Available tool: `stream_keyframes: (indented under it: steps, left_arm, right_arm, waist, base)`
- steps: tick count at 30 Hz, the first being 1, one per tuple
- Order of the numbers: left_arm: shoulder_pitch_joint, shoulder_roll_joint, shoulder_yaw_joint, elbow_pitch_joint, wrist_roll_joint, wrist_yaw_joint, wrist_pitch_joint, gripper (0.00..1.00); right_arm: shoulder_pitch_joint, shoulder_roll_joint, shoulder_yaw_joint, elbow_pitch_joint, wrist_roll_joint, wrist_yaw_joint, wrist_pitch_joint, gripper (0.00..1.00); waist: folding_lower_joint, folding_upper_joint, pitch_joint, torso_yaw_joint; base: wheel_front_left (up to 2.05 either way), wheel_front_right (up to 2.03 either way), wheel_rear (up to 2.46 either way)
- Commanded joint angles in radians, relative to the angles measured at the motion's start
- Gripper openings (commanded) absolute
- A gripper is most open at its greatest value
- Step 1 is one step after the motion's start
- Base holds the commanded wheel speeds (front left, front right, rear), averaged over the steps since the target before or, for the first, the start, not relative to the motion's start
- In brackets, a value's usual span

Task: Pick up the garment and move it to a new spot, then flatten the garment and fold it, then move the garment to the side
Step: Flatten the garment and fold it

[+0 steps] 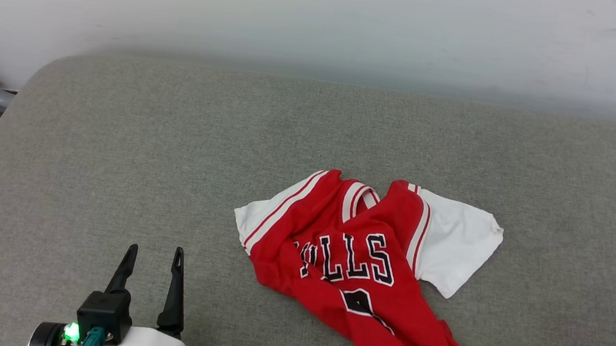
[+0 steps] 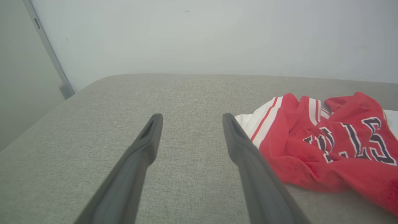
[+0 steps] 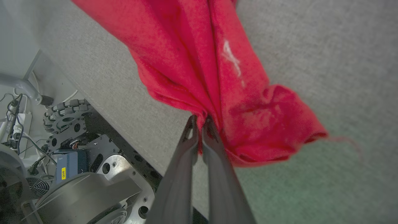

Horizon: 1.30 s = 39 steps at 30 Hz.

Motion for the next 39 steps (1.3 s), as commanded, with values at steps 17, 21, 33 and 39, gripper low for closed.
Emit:
stream_keyframes:
  steps: [17, 21, 33, 39]
  left_arm:
    - [0.018, -0.001, 0.011, 0.014, 0.009, -0.005, -0.003, 1.0]
    - [0.024, -0.001, 0.017, 0.011, 0.011, -0.006, -0.003, 1.0]
    - [-0.025, -0.001, -0.01, -0.018, 0.03, -0.023, -0.003, 1.0]
    - [-0.065, -0.001, -0.022, -0.038, 0.032, -0.022, -0.003, 1.0]
  right_arm:
    - [0.142, 0.113, -0.386, -0.057, -0.207, -0.001, -0.128, 1.0]
    - [0.176, 0.119, -0.535, -0.141, -0.269, -0.001, -0.116, 1.0]
    - [-0.055, 0.107, -0.729, -0.272, -0.377, -0.001, 0.035, 1.0]
    - [-0.232, 0.025, -0.619, -0.227, -0.337, -0.001, 0.184, 1.0]
  waist:
    - [0.0001, 0.0, -0.027, -0.028]
    - [0.0001, 0.0, -0.037, -0.035]
    - [0.0001, 0.0, 0.027, -0.002]
    - [0.0001, 0.0, 0.096, 0.026]
  base:
    - [0.0, 0.0, 0.0]
    - [0.0, 0.0, 0.0]
    - [0.0, 0.0, 0.0]
    - [0.0, 0.0, 0.0]
